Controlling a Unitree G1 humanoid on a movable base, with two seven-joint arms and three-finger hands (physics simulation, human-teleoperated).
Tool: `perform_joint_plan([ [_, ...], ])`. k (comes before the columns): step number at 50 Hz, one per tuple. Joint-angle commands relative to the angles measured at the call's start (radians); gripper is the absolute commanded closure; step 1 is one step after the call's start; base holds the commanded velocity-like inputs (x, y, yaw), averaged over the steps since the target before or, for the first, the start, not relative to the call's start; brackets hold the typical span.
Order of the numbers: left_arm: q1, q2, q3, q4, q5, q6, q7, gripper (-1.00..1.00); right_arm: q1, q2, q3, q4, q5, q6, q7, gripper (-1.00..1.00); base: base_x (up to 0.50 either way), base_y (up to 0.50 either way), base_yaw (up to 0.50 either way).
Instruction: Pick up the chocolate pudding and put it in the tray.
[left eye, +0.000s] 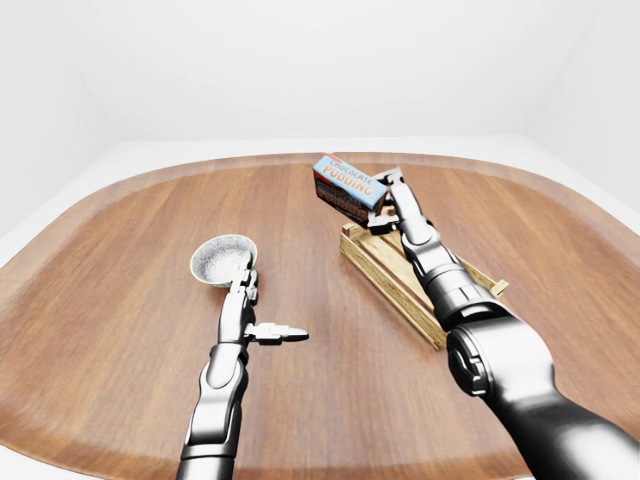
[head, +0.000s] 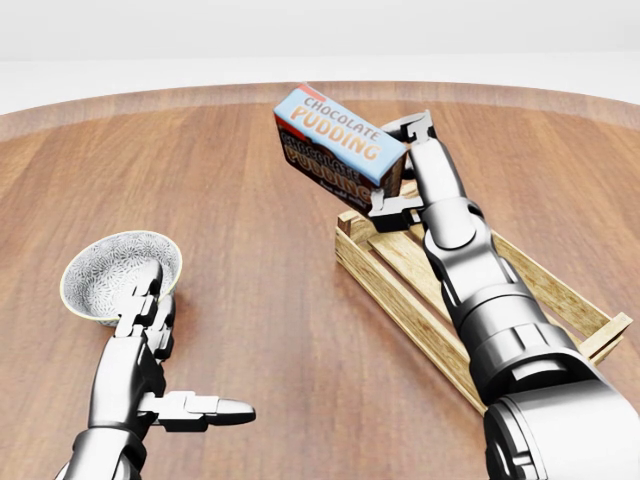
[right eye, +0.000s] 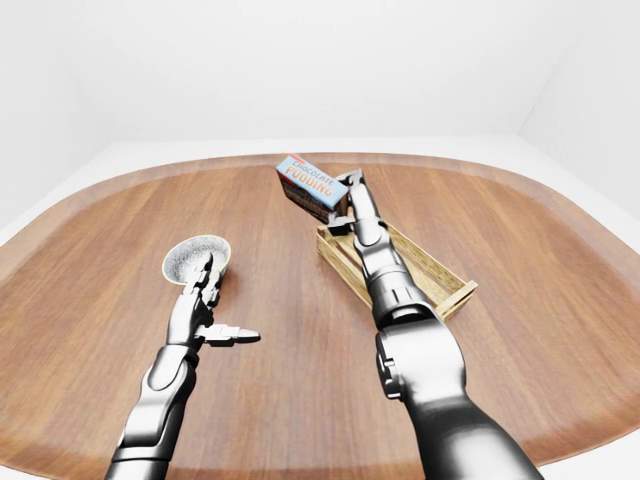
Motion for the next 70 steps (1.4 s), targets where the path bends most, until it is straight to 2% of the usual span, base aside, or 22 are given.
perform_joint_plan([
  [1, 0.001, -0.002, 0.007, 0.007, -0.032, -0.01, -0.019, -1.0, 0.057, -0.031, -0.039, 0.024, 0.07, 0.0, -0.038, 1.0, 0.0, 0.0, 0.0],
  [15, 0.003, -0.002, 0.006, 0.011, -0.03, -0.016, -0.019, -1.0, 0.112, -0.07, -0.045, 0.02, 0.091, 0.0, -0.035, 1.0, 0.0, 0.0, 0.0],
  [37, 0.004, -0.003, 0.007, -0.015, -0.03, 0.007, -0.012, -1.0, 0.193, -0.103, -0.063, 0.047, 0.103, 0.0, -0.041, 1.0, 0.0, 0.0, 0.0],
  [70, 0.005, -0.003, 0.006, -0.021, -0.029, 0.012, -0.01, -1.0, 0.255, -0.155, -0.09, 0.068, 0.134, 0.0, -0.027, 1.0, 0.0, 0.0, 0.0],
])
